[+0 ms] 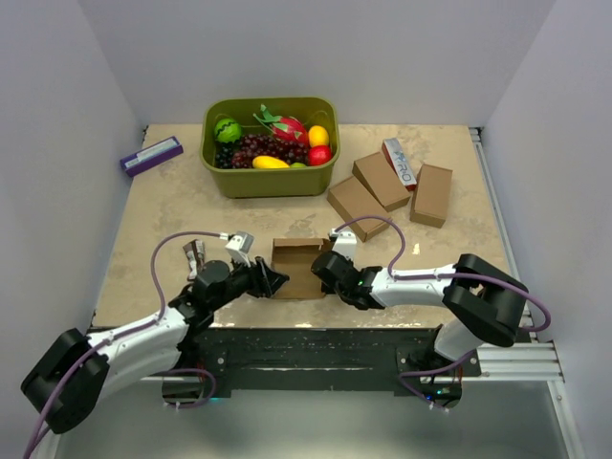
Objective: Fold the paper box
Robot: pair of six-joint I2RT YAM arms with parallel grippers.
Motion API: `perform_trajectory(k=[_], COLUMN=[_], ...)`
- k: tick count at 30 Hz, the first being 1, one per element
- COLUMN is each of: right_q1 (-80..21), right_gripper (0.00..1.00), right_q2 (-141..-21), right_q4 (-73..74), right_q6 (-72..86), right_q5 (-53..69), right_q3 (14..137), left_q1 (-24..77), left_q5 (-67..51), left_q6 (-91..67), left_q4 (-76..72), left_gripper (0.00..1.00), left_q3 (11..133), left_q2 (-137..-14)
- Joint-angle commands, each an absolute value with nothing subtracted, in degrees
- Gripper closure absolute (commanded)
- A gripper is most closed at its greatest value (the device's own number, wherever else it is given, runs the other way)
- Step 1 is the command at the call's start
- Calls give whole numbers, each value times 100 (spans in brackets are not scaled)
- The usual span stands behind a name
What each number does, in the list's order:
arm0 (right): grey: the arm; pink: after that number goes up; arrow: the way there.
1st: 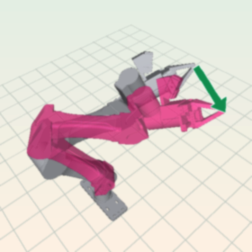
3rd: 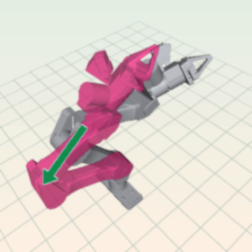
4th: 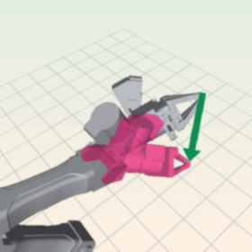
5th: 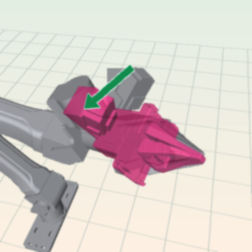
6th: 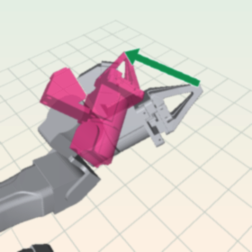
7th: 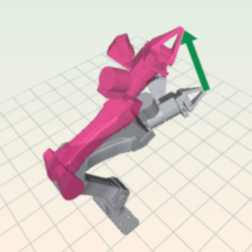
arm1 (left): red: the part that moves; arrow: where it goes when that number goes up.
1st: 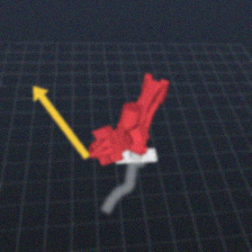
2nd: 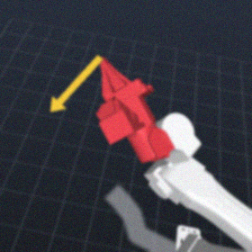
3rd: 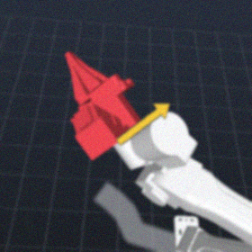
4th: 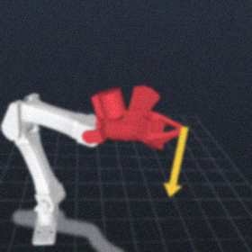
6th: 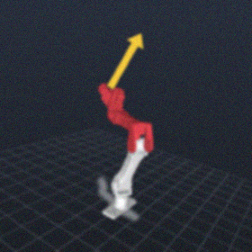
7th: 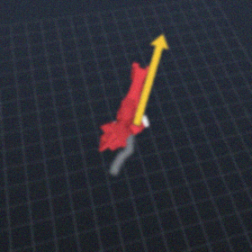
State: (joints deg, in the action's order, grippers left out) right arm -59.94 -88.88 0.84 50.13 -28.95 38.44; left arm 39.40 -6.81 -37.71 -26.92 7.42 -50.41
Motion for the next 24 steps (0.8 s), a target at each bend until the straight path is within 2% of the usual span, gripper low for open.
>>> perform_trajectory(k=[1, 6, 11, 15, 24], right_q1=[-6012, -6012, -6012, -6012, -6012], right_gripper=[94, 94, 94, 95, 95], right_q2=[-9097, -9088, -9062, -9088, -9114], right_q4=[536, 554, 615, 641, 607], right_q6=[5098, 5098, 5124, 5168, 5203], right_q5=[-2760, -2769, -2795, -2804, -2760], right_q3=[3806, 3814, 3806, 3806, 3762], left_q1=[3955, 3964, 3964, 3964, 3964], left_q5=[-835, -835, -519, -115, -219], left_q6=[-3691, -3674, -3648, -3621, -3709], left_q4=[-3276, -3718, -3411, -3165, -3594], left_gripper=[40, 40, 40, 36, 34], left_q3=[940, 932, 739, 519, 220], left_q2=[-5580, -6072, -6073, -6134, -6574])
